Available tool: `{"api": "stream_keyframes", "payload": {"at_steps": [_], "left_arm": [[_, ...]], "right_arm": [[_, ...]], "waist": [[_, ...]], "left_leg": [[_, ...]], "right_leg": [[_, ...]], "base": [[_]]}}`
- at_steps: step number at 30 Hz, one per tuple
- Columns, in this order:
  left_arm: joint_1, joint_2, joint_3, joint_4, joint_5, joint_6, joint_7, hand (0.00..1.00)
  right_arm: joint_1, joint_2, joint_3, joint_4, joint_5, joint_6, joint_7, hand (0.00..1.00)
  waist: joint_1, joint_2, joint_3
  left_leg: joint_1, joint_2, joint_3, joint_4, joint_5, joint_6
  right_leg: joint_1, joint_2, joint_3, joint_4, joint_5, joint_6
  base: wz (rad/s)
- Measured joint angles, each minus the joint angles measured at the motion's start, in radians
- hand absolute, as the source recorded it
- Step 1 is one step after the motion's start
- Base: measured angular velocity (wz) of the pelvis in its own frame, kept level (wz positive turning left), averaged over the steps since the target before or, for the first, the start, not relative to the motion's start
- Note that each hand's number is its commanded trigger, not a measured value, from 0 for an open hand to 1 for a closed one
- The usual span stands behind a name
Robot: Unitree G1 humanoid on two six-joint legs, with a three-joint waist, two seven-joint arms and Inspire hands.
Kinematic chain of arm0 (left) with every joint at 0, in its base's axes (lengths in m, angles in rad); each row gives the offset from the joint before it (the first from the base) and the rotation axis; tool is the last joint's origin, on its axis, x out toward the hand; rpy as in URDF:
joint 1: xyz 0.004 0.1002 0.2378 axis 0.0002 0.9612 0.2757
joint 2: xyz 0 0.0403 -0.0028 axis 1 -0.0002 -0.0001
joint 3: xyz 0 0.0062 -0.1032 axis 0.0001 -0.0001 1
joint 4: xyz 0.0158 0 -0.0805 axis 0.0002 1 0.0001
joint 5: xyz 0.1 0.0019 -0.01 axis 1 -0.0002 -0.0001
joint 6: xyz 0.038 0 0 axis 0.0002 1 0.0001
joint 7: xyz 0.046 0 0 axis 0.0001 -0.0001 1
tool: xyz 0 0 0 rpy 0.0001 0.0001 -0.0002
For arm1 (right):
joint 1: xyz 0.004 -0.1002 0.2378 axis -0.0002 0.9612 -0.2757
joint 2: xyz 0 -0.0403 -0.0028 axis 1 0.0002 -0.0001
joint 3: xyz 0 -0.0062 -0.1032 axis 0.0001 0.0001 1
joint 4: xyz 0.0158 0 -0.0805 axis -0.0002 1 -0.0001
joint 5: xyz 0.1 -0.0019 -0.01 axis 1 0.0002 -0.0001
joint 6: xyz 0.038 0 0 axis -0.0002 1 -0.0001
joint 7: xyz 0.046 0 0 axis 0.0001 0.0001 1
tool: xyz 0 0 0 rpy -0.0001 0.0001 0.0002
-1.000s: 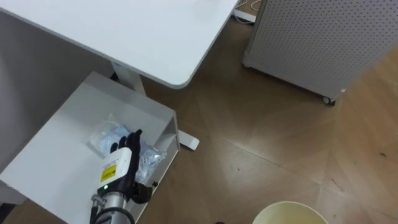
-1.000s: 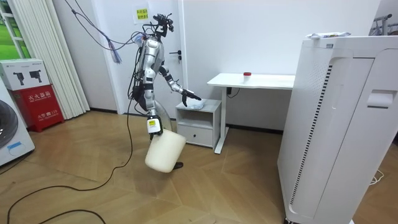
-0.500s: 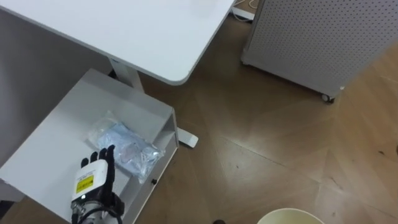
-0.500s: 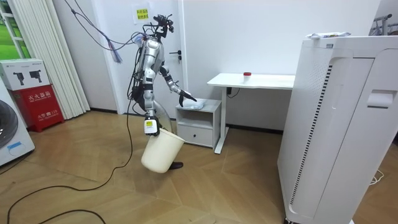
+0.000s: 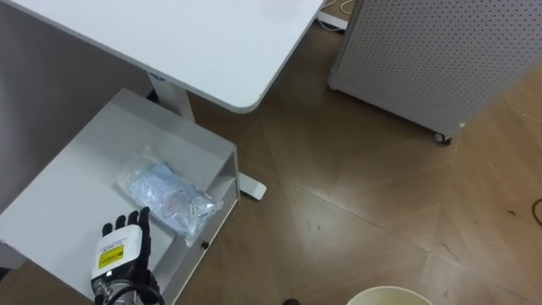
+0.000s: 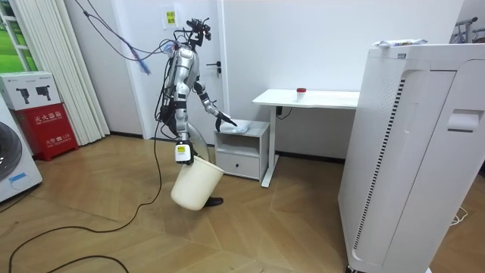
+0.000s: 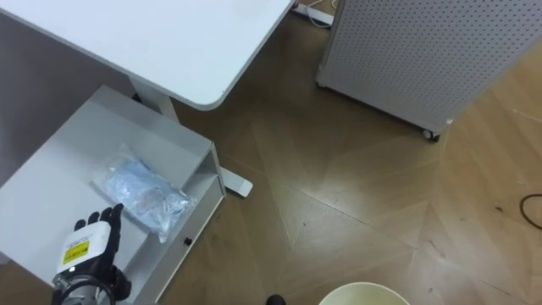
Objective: Pick garbage
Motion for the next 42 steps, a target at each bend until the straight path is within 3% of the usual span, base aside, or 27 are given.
{"api": "stream_keyframes", "payload": {"at_steps": [5,14,33,37,42], "left_arm": [[-0.021,0.005,0.016,0.000,0.005,0.007,0.015,0.00],[-0.095,0.018,0.021,-0.002,0.018,0.008,0.104,0.00],[-0.092,0.017,0.031,-0.003,0.026,0.025,0.133,0.00],[-0.094,0.015,0.030,-0.002,0.029,0.026,0.133,0.00],[-0.092,0.001,0.021,-0.002,0.030,0.030,0.133,0.00]], "right_arm": [[0.000,0.001,0.008,-0.001,0.003,0.000,0.001,1.00],[0.000,-0.004,0.010,-0.014,0.004,0.010,0.006,1.00],[0.000,-0.006,0.010,-0.014,0.017,0.013,0.010,1.00],[0.000,-0.004,0.010,-0.014,0.022,0.026,0.003,1.00],[0.003,-0.006,0.009,-0.014,0.021,0.045,-0.002,1.00]], "waist": [[0.001,-0.001,-0.0002],[0.002,0.000,-0.0002],[0.000,0.001,0.0010],[-0.003,0.000,0.0039],[-0.022,-0.004,0.0067]], "left_leg": [[-0.016,0.012,-0.006,0.004,0.000,0.000],[-0.015,0.012,-0.007,-0.002,0.000,-0.002],[-0.009,0.011,-0.007,-0.012,0.004,-0.007],[-0.019,0.014,-0.012,0.021,-0.009,-0.008],[-0.068,0.014,-0.035,0.106,-0.038,-0.006]], "right_leg": [[-0.001,0.007,-0.016,-0.023,0.010,-0.005],[-0.001,0.004,-0.023,-0.024,0.011,-0.007],[0.002,0.005,-0.020,-0.026,0.009,-0.010],[-0.008,0.002,-0.024,0.009,-0.006,-0.012],[-0.058,-0.013,-0.027,0.105,-0.054,-0.012]], "base": [[0.02],[0.00],[0.00],[0.01],[0.14]]}}
